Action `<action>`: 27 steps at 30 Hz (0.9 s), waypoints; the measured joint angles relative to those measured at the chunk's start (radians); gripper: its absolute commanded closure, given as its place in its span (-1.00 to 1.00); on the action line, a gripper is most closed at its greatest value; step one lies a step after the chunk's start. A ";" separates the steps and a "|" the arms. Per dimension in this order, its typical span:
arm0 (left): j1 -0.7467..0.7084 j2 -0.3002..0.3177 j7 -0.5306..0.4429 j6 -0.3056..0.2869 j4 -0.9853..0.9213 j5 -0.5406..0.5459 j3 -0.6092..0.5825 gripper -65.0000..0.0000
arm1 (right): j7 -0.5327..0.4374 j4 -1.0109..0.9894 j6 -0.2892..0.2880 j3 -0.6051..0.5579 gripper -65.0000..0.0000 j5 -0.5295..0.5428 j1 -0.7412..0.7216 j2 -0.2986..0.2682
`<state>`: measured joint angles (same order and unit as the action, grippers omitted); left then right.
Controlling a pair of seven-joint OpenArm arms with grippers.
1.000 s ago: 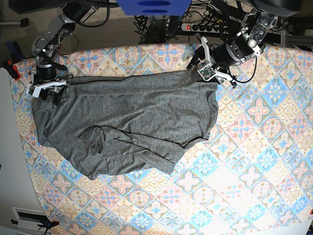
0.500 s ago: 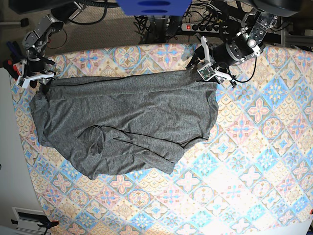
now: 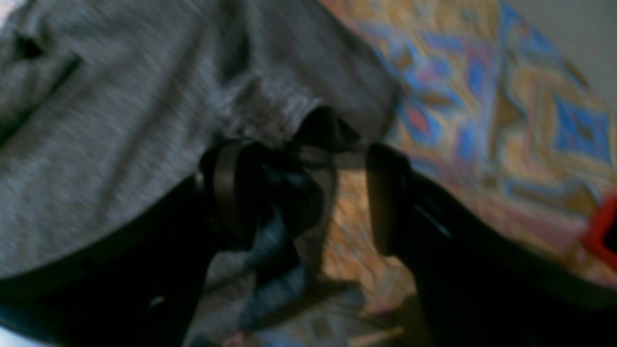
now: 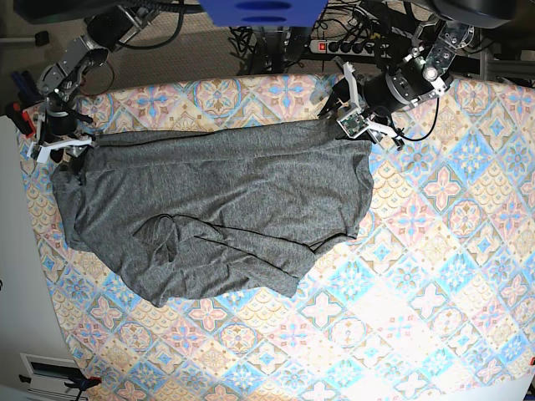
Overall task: Layout the t-shirt on the table in an organized manner, then fold the t-shirt properly
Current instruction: 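Grasp the shirt edge with the left gripper beside the right gripper's edge, then lift the shirt edge with both grippers and pull it taut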
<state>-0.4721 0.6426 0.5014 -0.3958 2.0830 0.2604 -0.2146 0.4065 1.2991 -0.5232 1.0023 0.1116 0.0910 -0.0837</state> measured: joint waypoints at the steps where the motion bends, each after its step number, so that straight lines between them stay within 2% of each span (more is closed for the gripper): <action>1: 0.000 0.000 0.000 0.000 0.000 0.000 0.000 0.14 | -0.003 -0.001 0.000 0.000 -0.04 0.001 -0.002 0.000; 6: 0.000 0.000 0.000 0.000 0.000 0.000 0.000 0.14 | -0.012 -0.048 -0.008 -0.005 -0.04 0.012 -0.013 -0.001; 8: 0.000 0.000 0.000 0.000 0.000 0.000 0.000 0.14 | -0.045 -0.075 -0.009 -0.005 -0.04 0.020 -0.009 -0.005; 11: 0.000 0.000 0.000 0.000 0.000 -0.001 0.000 0.14 | -0.056 -0.119 -0.017 -0.005 -0.04 0.026 -0.014 -0.036; 14: 0.000 0.000 0.000 0.000 0.000 0.000 0.000 0.14 | -0.069 -0.154 -0.016 -0.002 -0.04 0.039 -0.037 -0.044; 17: -0.017 0.000 0.000 0.001 0.000 0.000 0.000 0.14 | -0.038 -0.179 -0.018 -0.003 0.01 0.025 -0.073 -0.077; 18: -0.019 0.000 0.001 0.003 0.000 -0.001 0.000 0.14 | -0.029 -0.181 -0.015 -0.003 0.09 0.015 -0.078 -0.084; 22: -0.037 0.000 0.000 0.000 0.000 0.000 0.000 0.15 | -0.035 -0.182 -0.008 -0.005 0.75 0.019 -0.068 -0.088; 24: -0.041 0.000 0.000 0.000 0.000 0.000 0.000 0.15 | -0.029 -0.182 -0.003 -0.003 1.00 0.015 -0.068 -0.088; 27: -0.040 0.000 0.000 0.000 0.000 0.000 0.000 0.15 | -0.027 -0.178 -0.004 -0.003 1.00 0.015 -0.069 -0.088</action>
<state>-0.5121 0.6426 0.5018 -0.3954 2.0834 0.2600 -0.2146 0.3798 1.1213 -0.5270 0.9993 0.1268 0.0223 -0.1715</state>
